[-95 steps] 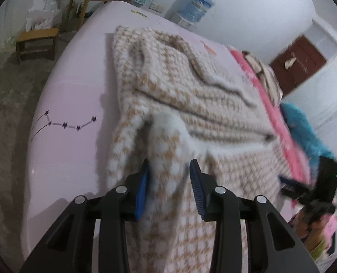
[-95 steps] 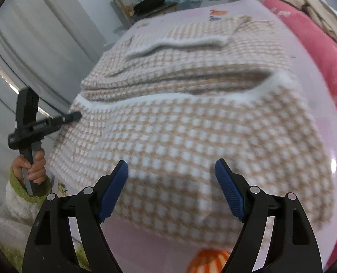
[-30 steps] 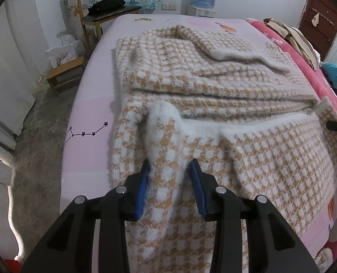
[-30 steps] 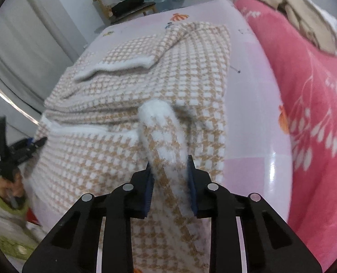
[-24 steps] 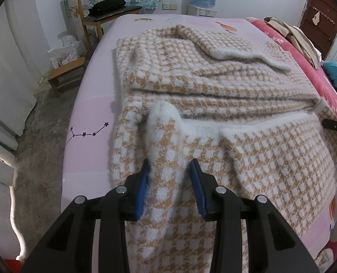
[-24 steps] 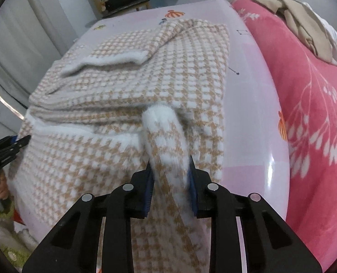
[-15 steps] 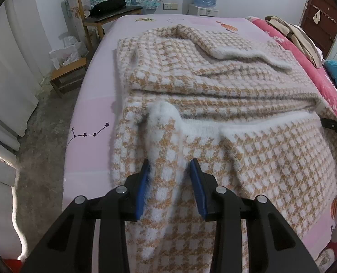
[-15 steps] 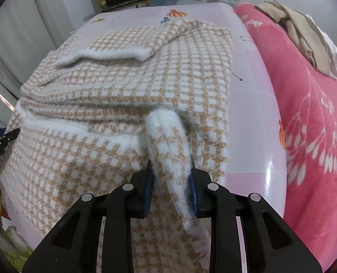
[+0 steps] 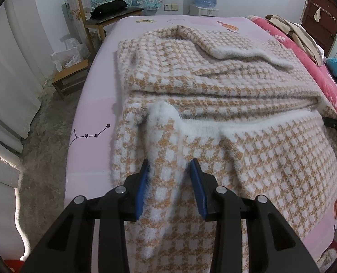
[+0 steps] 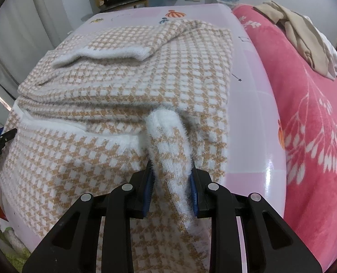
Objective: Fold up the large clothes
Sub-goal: 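Lift the hem edge with both tools and fold it over the coat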
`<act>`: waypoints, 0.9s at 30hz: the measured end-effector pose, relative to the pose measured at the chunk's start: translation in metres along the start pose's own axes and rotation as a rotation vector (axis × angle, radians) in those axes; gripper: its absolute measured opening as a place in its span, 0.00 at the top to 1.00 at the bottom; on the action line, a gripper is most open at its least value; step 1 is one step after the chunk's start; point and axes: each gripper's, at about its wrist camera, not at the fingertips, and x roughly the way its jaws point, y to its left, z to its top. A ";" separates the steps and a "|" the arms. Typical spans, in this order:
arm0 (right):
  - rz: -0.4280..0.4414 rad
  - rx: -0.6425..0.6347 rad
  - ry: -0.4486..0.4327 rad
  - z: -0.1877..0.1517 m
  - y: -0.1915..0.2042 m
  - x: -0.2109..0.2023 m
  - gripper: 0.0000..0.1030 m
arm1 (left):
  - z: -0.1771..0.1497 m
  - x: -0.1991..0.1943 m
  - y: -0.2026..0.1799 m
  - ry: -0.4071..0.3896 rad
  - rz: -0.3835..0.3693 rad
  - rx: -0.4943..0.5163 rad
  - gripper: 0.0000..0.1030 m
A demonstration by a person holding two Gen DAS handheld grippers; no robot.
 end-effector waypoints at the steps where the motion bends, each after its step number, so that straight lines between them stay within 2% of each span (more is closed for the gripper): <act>1: -0.007 0.004 -0.003 0.000 0.001 -0.001 0.76 | 0.000 0.000 0.000 -0.003 0.001 -0.001 0.64; 3: -0.021 0.012 -0.009 -0.001 0.002 -0.003 0.79 | -0.002 -0.001 0.002 -0.017 -0.008 -0.007 0.64; 6: -0.029 0.031 -0.031 -0.004 0.004 -0.010 0.89 | -0.003 -0.002 0.007 -0.032 -0.029 -0.028 0.66; 11: -0.049 0.058 -0.115 -0.013 0.007 -0.033 0.93 | -0.004 -0.013 0.006 -0.072 -0.015 -0.010 0.86; 13: -0.047 0.072 -0.144 -0.016 0.007 -0.043 0.93 | -0.005 -0.022 0.005 -0.104 -0.015 -0.004 0.88; 19: -0.052 0.081 -0.221 -0.030 0.010 -0.071 0.93 | -0.009 -0.058 0.002 -0.223 -0.048 0.007 0.90; 27: -0.033 0.129 -0.309 -0.042 0.010 -0.099 0.94 | -0.013 -0.092 -0.003 -0.310 -0.049 0.027 0.91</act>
